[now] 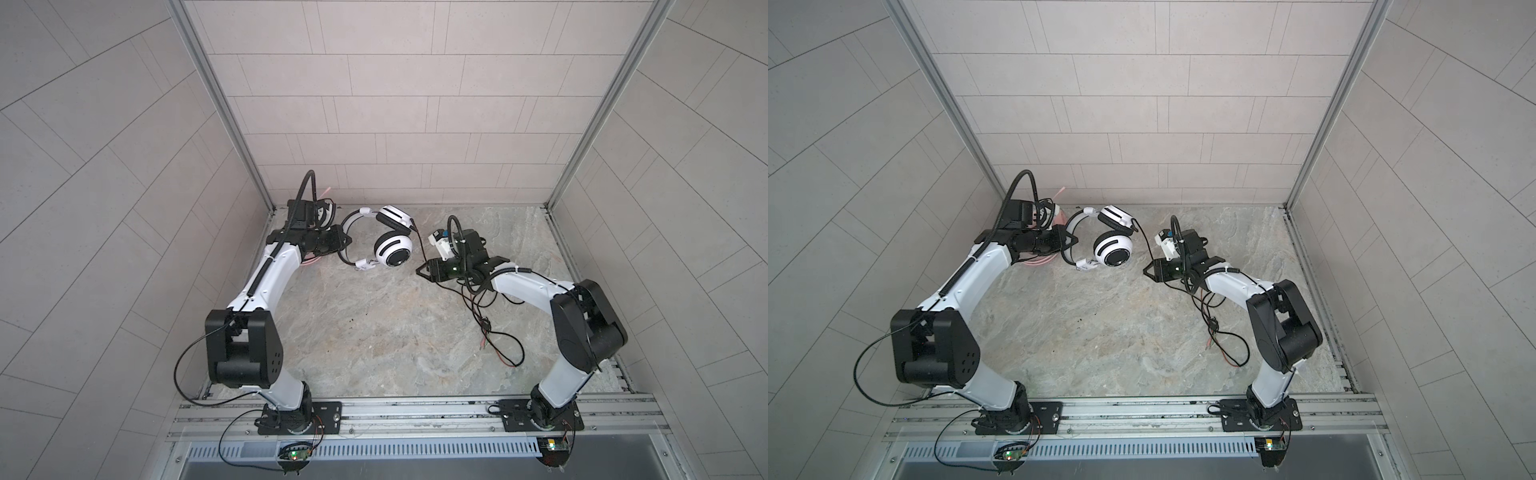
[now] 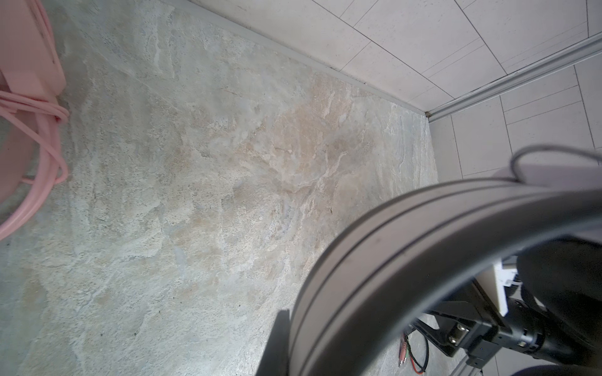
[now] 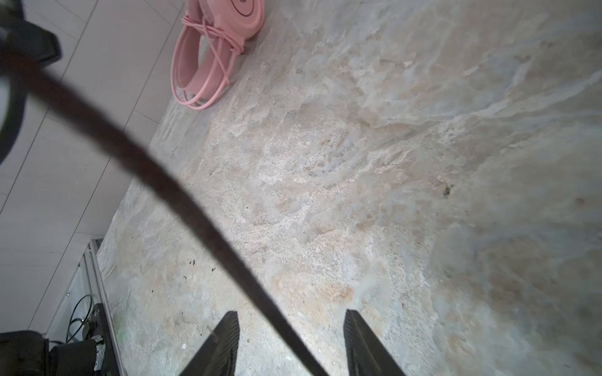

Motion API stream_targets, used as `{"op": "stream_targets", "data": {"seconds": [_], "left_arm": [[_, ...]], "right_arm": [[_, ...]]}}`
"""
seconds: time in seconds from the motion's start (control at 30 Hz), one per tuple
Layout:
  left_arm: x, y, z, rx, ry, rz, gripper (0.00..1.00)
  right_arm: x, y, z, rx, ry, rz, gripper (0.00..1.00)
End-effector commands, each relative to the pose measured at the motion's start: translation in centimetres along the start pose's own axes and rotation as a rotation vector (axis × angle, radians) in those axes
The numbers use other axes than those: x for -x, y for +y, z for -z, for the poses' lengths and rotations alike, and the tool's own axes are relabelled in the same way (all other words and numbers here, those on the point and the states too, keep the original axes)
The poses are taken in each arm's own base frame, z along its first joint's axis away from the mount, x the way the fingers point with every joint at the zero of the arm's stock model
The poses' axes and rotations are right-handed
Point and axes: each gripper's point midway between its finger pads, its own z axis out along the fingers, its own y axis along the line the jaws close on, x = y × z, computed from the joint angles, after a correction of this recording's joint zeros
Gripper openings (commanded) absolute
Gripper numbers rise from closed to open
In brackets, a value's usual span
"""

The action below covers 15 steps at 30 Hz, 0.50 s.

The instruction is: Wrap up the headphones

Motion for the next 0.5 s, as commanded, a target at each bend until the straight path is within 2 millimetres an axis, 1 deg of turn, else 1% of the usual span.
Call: {"op": "stream_targets", "data": {"seconds": [0.0,0.03,0.1,0.17,0.2,0.23,0.33,0.43,0.47], "left_arm": [[1.2,-1.9,1.1,-0.074,-0.046,-0.017,0.0],[1.1,-1.9,1.1,-0.072,-0.046,-0.018,0.0],[1.2,-1.8,1.2,-0.067,-0.048,-0.018,0.0],[1.1,-1.6,1.1,-0.055,-0.045,-0.017,0.0],[1.1,-1.3,1.1,-0.042,-0.041,-0.013,0.0],[0.9,-1.0,1.0,-0.028,-0.033,-0.01,0.0],[0.6,0.2,1.0,0.034,-0.015,-0.001,0.0],[0.8,1.1,1.2,0.073,-0.016,0.015,0.0],[0.8,1.5,1.4,0.085,-0.019,0.024,0.0]], "right_arm": [[0.5,-1.3,-0.3,-0.059,-0.004,-0.009,0.46],[0.5,-1.3,-0.3,-0.057,-0.004,-0.01,0.4],[0.9,-1.2,0.2,-0.056,-0.017,-0.003,0.2],[1.3,-1.5,1.0,-0.087,-0.041,0.004,0.03],[1.5,-1.9,1.7,-0.111,-0.057,0.006,0.0],[1.7,-2.4,2.4,-0.133,-0.074,0.005,0.0],[2.7,-4.3,5.4,-0.196,-0.141,-0.018,0.0],[3.8,-7.1,9.7,-0.271,-0.233,-0.072,0.0],[4.1,-8.1,11.5,-0.3,-0.271,-0.097,0.0]]}}
